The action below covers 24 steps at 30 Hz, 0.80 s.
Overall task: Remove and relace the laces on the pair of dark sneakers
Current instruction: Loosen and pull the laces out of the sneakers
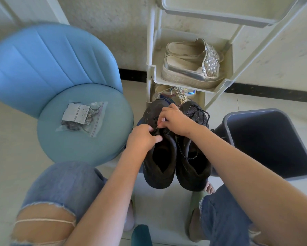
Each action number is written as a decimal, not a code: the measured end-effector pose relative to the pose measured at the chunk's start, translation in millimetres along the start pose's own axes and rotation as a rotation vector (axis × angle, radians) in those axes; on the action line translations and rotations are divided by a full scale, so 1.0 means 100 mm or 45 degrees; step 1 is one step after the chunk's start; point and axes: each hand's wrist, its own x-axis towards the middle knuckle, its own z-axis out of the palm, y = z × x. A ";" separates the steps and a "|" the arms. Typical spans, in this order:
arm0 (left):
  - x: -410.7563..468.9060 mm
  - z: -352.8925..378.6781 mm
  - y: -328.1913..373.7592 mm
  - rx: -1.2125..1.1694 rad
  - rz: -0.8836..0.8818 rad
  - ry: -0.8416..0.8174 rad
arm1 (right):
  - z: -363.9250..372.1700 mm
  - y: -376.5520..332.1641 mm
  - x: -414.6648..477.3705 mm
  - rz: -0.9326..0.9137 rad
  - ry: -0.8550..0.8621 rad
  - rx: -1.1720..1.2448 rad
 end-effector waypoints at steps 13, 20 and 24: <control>0.02 0.01 -0.03 -0.046 -0.005 0.004 | -0.10 0.06 -0.05 -0.021 0.037 0.522; 0.03 0.01 -0.01 -0.015 -0.002 -0.008 | 0.03 0.08 0.04 0.021 0.065 0.353; 0.03 0.01 -0.03 -0.036 -0.011 -0.016 | -0.03 0.08 0.04 0.231 0.296 0.540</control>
